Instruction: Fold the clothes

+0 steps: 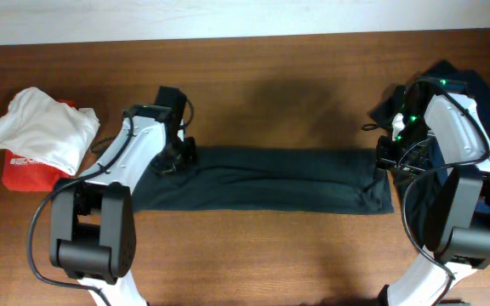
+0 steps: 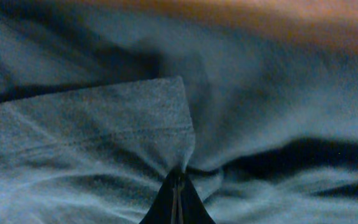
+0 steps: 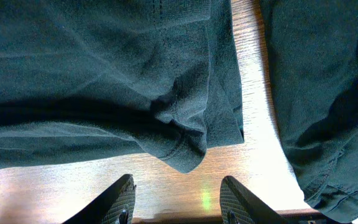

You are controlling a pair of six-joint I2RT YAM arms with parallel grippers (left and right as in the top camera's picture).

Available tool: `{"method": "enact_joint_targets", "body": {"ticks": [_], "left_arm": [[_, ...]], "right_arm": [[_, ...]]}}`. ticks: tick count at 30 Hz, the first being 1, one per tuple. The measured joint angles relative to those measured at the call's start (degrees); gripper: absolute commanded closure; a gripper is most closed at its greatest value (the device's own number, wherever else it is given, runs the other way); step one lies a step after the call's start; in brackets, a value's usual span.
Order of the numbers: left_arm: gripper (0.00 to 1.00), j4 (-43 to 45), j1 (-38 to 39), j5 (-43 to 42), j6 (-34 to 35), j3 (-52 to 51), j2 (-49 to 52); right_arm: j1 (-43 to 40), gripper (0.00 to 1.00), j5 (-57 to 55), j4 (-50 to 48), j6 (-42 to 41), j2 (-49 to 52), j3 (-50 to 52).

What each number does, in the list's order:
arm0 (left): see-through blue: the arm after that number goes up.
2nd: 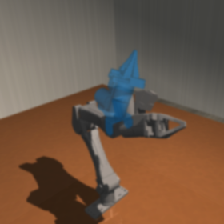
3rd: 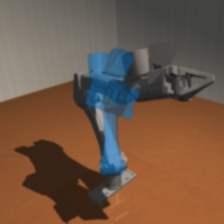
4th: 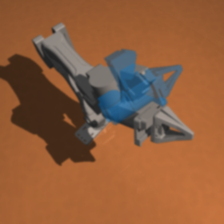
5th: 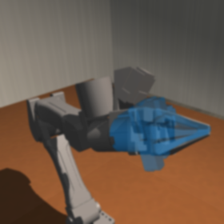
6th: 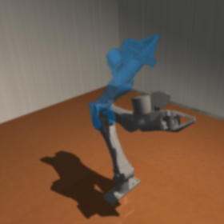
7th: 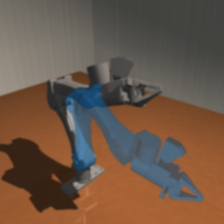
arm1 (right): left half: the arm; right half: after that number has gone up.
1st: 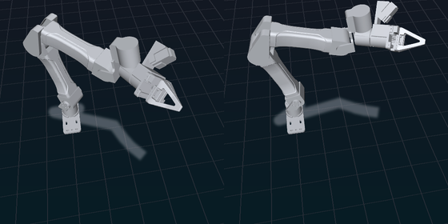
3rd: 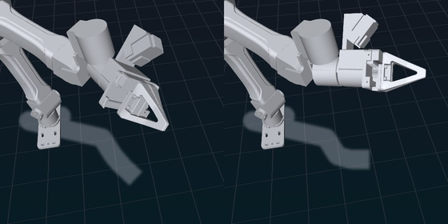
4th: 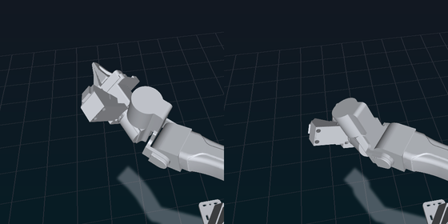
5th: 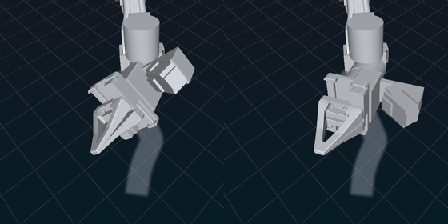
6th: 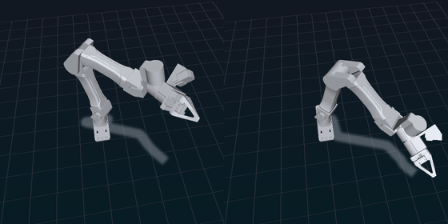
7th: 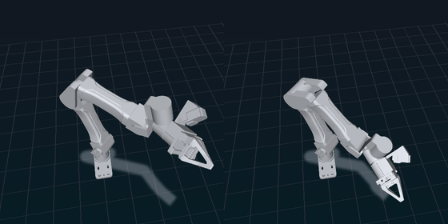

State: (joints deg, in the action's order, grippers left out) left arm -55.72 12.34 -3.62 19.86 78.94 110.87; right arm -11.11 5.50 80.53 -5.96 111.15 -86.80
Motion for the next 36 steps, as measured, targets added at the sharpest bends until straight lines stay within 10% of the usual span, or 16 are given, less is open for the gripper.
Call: {"method": "enact_joint_targets", "body": {"ticks": [5, 8, 15, 20, 36], "left_arm": [[0.99, -5.97, 5.25, -0.42, -4.55, -0.04, -0.94], [0.58, -7.06, 6.16, 0.87, -5.46, -0.04, -0.96], [0.52, -5.99, 2.97, 4.76, -6.21, 1.29, -1.18], [0.21, -5.57, -3.32, 7.43, -6.43, 7.61, -9.66], [0.19, -7.3, -16.02, 8.61, -6.6, 9.51, -18.14]], "right_arm": [[0.0, 0.52, -0.02, -0.02, 0.15, 0.0, 0.0], [0.0, 0.52, -0.02, 0.0, 0.13, 0.0, 0.0], [0.0, 0.46, 0.0, 0.0, 0.72, 0.0, 0.0], [0.0, 0.3, 0.02, -1.07, 5.68, 0.0, 0.0], [0.0, 0.22, -0.13, -25.05, 15.52, -0.48, 17.35]]}}
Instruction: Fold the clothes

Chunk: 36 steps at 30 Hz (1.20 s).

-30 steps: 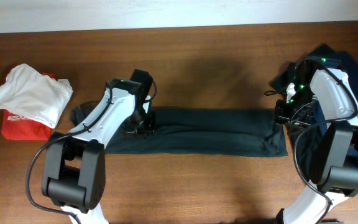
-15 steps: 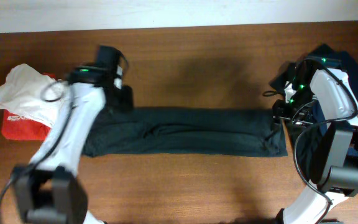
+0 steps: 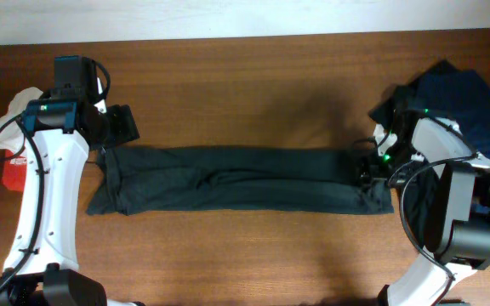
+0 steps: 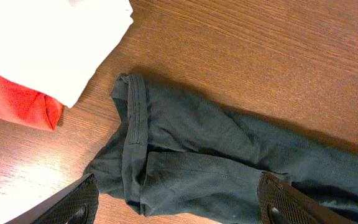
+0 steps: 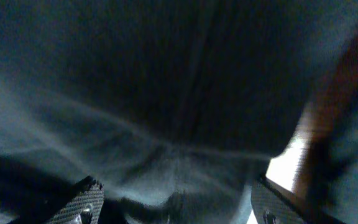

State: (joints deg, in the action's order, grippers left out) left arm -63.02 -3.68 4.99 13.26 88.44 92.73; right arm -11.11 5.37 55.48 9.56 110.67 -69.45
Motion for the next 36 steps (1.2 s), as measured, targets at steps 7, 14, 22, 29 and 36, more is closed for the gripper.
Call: {"method": "enact_joint_targets", "body": {"ticks": [7, 14, 22, 29, 36], "left_arm": [[0.19, 0.02, 0.0, -0.02, -0.02, -0.04, 0.0], [0.18, -0.02, 0.0, -0.02, 0.0, -0.04, 0.02], [0.18, 0.0, 0.0, 0.0, 0.0, -0.04, 0.02], [0.18, -0.02, 0.0, 0.0, 0.0, -0.07, 0.02], [0.18, -0.26, 0.0, -0.02, 0.0, -0.07, 0.02]], "right_arm": [[-0.15, 0.56, 1.42, -4.2, -0.31, -1.77, 2.4], [-0.42, 0.96, 6.84, -5.4, 0.0, -1.7, 3.04], [-0.42, 0.96, 4.74, 3.04, -2.56, -0.72, -2.8], [3.17, 0.96, 3.08, 15.72, -5.07, -0.46, -22.12], [17.44, 0.96, 2.54, 15.1, -9.62, -0.46, -23.65]]}}
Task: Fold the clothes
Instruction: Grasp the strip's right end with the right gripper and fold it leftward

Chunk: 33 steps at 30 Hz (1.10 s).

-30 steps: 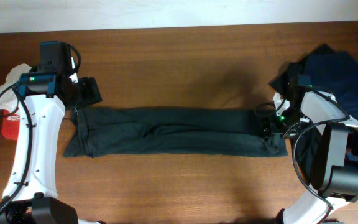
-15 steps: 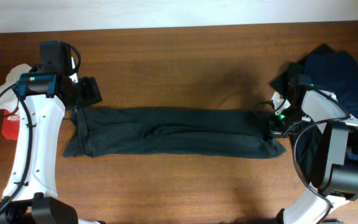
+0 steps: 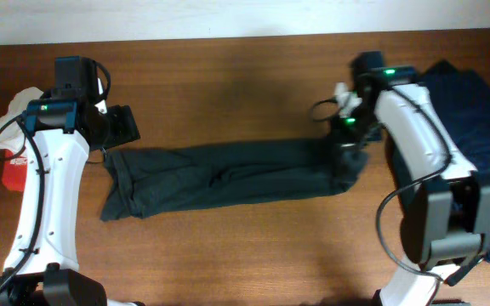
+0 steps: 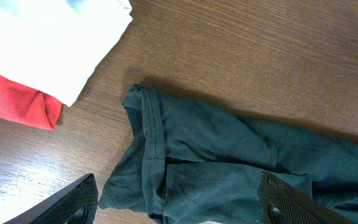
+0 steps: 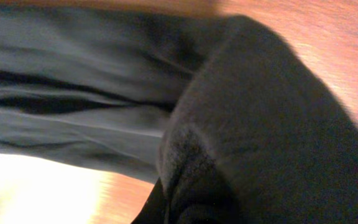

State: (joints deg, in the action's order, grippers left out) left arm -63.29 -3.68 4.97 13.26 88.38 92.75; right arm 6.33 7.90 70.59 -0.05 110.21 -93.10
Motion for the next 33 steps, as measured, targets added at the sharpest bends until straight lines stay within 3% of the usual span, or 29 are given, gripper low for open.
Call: {"method": "enact_joint_targets", "body": {"ticks": [9, 21, 22, 25, 26, 29, 33], "left_arm": [[0.18, -0.5, 0.0, 0.02, 0.0, 0.0, 0.0], [0.18, -0.63, 0.0, 0.0, 0.0, 0.0, 0.0], [0.18, -0.63, 0.0, 0.0, 0.0, 0.0, 0.0], [0.18, -0.63, 0.0, 0.0, 0.0, 0.0, 0.02], [0.18, -0.63, 0.0, 0.02, 0.0, 0.0, 0.02], [0.18, -0.7, 0.0, 0.0, 0.0, 0.0, 0.02], [0.18, -0.83, 0.0, 0.0, 0.0, 0.0, 0.02]], "right_arm": [[13.77, 0.95, 0.9, -7.3, -10.34, 2.32, -0.02], [21.9, 0.86, 2.32, -10.03, -12.02, 5.2, -0.02], [22.18, 0.82, 2.49, -10.1, -11.96, 5.2, -0.02], [22.43, 0.54, 4.52, -11.32, -12.07, 5.2, -0.02], [22.45, 0.51, 5.35, -11.67, -12.39, 5.2, -0.02], [22.71, 0.31, 9.16, -12.28, -12.17, 5.2, -0.02], [22.77, 0.29, 12.92, -12.39, -12.24, 5.2, -0.02]]}}
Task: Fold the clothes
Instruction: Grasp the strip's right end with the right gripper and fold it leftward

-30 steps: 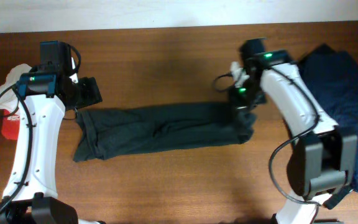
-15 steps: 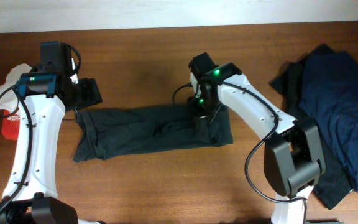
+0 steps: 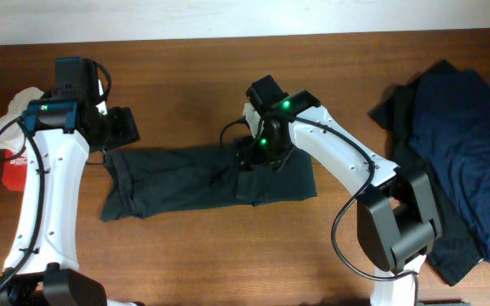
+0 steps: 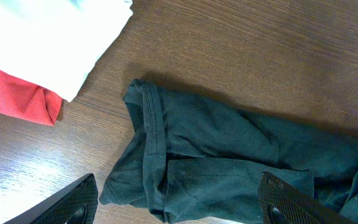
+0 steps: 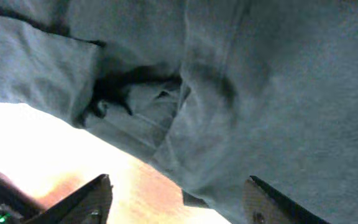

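A dark green garment [image 3: 177, 178] lies lengthwise on the table, and its right end [image 3: 283, 174] is doubled back over the middle. My right gripper [image 3: 259, 155] stands open low over that doubled part. In the right wrist view the right gripper [image 5: 179, 202] has its fingers [image 5: 89, 199] wide apart over green cloth, with nothing between them. My left gripper [image 3: 119, 127] hangs open above the garment's left end [image 4: 148, 155]. That hem is bunched and creased. Both left fingers [image 4: 73, 202] show at the bottom corners.
A white cloth [image 3: 11, 123] lies on a red one [image 3: 14, 170] at the table's left edge, close to the left arm. A pile of navy clothes [image 3: 462, 144] fills the right side. Bare brown table [image 3: 228, 255] runs along the front.
My right gripper was shut on the garment's right end near the table's right half. It now stands open farther left, with that end laid over the middle. The left arm has not moved.
At first the garment lay stretched out, my left gripper shut on its left part and the right one open beside its right end. Then the left was open and raised, the right down on the cloth. Then the right held that end; now it lies folded over.
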You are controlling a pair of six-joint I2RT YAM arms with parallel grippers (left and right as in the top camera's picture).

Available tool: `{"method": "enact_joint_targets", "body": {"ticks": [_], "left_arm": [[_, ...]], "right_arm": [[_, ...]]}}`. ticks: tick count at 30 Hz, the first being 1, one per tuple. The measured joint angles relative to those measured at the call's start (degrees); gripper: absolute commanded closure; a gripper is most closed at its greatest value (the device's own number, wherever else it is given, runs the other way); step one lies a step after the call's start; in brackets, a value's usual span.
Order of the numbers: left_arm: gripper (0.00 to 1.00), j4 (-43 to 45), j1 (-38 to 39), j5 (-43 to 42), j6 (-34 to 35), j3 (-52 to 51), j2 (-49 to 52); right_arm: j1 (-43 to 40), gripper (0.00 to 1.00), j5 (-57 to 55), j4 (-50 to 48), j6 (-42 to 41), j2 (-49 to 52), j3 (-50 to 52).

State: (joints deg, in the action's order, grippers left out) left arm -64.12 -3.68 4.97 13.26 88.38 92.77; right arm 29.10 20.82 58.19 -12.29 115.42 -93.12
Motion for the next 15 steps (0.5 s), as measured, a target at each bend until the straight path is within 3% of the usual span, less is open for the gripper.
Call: {"method": "enact_joint_targets", "body": {"ticks": [7, 8, 10, 15], "left_arm": [[0.13, -0.26, 0.0, 0.02, -0.02, 0.0, 0.02], [0.07, -0.61, 0.0, 0.0, -0.04, 0.0, 0.02], [0.03, -1.4, 0.0, 0.0, -0.17, 0.0, 0.02], [0.01, -4.2, 0.0, -1.33, -0.92, 0.0, 0.13]], "right_arm": [[-2.05, 0.36, 0.15, 3.17, 0.96, -0.02, -0.96], [-2.95, 0.35, -1.01, 5.07, 0.92, -0.02, -1.73], [-5.05, 0.34, -4.59, 8.81, 0.96, -0.24, -3.43], [-9.79, 0.32, -14.64, 16.09, 0.92, -1.92, -5.57]]}}
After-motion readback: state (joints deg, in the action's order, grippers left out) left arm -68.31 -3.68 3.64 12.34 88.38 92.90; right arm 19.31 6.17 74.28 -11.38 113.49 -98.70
